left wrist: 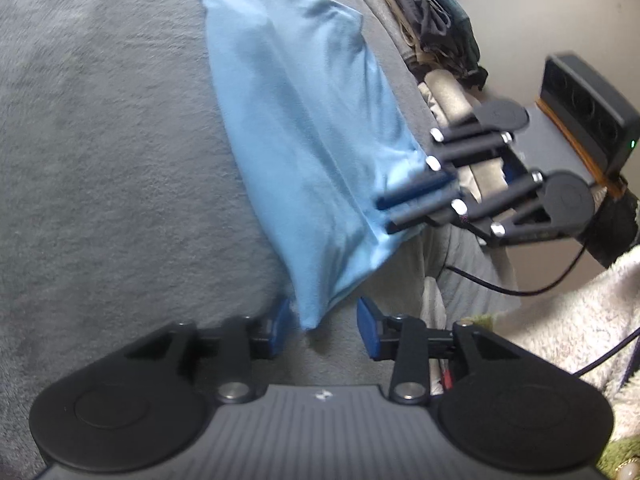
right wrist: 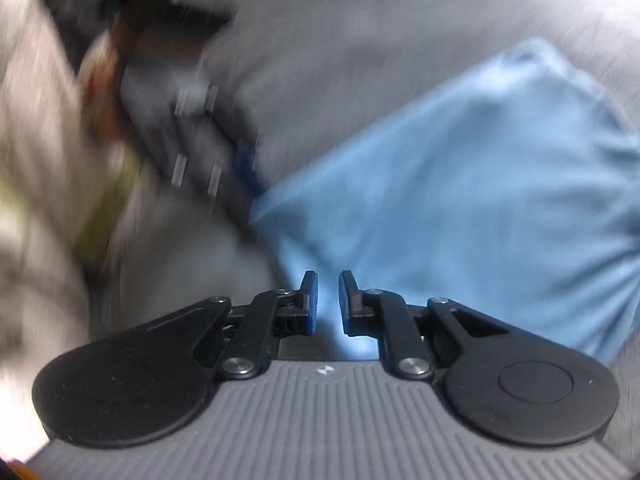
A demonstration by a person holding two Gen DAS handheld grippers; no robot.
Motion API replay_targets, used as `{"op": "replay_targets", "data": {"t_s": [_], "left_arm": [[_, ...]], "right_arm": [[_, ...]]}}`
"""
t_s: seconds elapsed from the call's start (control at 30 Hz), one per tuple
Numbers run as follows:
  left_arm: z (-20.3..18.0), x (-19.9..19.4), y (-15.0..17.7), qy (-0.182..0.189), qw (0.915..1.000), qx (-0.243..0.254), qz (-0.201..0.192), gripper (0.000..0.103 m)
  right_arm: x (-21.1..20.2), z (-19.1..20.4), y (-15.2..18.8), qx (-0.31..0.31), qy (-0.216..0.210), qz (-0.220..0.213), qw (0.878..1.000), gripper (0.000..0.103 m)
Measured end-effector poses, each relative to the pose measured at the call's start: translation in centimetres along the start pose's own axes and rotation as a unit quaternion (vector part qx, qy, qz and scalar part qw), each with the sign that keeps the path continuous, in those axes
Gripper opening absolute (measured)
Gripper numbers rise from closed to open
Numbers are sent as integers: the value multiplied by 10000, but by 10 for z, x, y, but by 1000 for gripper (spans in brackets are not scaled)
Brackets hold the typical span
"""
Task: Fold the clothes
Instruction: 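Open both tools to release the shirt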
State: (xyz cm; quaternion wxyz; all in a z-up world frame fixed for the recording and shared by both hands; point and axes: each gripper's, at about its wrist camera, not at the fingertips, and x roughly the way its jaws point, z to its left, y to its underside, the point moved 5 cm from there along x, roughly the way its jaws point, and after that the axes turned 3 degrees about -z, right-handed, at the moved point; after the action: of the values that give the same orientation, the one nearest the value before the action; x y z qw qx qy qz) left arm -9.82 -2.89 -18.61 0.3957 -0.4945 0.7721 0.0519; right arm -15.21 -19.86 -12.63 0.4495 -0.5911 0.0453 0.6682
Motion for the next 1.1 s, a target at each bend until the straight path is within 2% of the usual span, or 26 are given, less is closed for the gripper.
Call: {"op": "replay_targets", "data": {"t_s": [0.03,0.07,0.13,0.23,0.3,0.37,0.47,0.53,0.6,0.7,0.73,0.83,0.9,1.0,1.07,1.1], "left_arm": [[-2,0,0,-41,10000,59,0,41],[-3,-1,1,-82,9999,107,-3,41],[-4,-5,2,-138,9998,153,-18,42],[-3,-15,5,-231,9995,204,-61,43],[0,-24,2,-366,9988,282,-154,43],[0,-34,-5,-572,9967,465,-352,43],[-7,-43,-24,-803,9912,781,-701,43],[-15,-44,-36,-858,9870,1034,-877,43],[-27,-37,-44,-803,9839,1288,-949,43],[-47,-19,-45,-733,9780,1713,-939,43],[-51,-16,-42,-742,9755,1855,-924,43],[-61,-11,-37,-751,9688,2180,-912,43],[-66,-8,-39,-752,9658,2311,-907,43],[-70,0,-40,-729,9646,2379,-871,44],[-67,10,-38,-787,9641,2417,-769,45],[-61,16,-34,-907,9639,2420,-640,45]], "right_arm": [[2,1,-6,-29,48,-171,9998,11],[6,2,-4,-137,101,-119,9998,11],[7,-7,16,-231,305,310,9988,11],[-12,-21,54,386,80,843,9957,11],[-27,-24,74,508,124,1189,9915,11],[-43,-27,81,457,371,1141,9917,11],[-70,-42,65,902,548,178,9943,11],[-76,-52,55,997,869,-328,9907,11],[-62,-55,58,874,1108,-194,9898,11],[-49,-54,86,606,1265,605,9883,10],[-52,-56,99,626,1314,779,9863,10],[-76,-63,111,984,1506,924,9793,10],[-92,-60,98,823,1663,693,9802,10],[-99,-57,67,774,1473,-62,9860,10],[-86,-60,57,542,1607,-175,9854,10],[-76,-61,63,490,1728,13,9837,10]]}}
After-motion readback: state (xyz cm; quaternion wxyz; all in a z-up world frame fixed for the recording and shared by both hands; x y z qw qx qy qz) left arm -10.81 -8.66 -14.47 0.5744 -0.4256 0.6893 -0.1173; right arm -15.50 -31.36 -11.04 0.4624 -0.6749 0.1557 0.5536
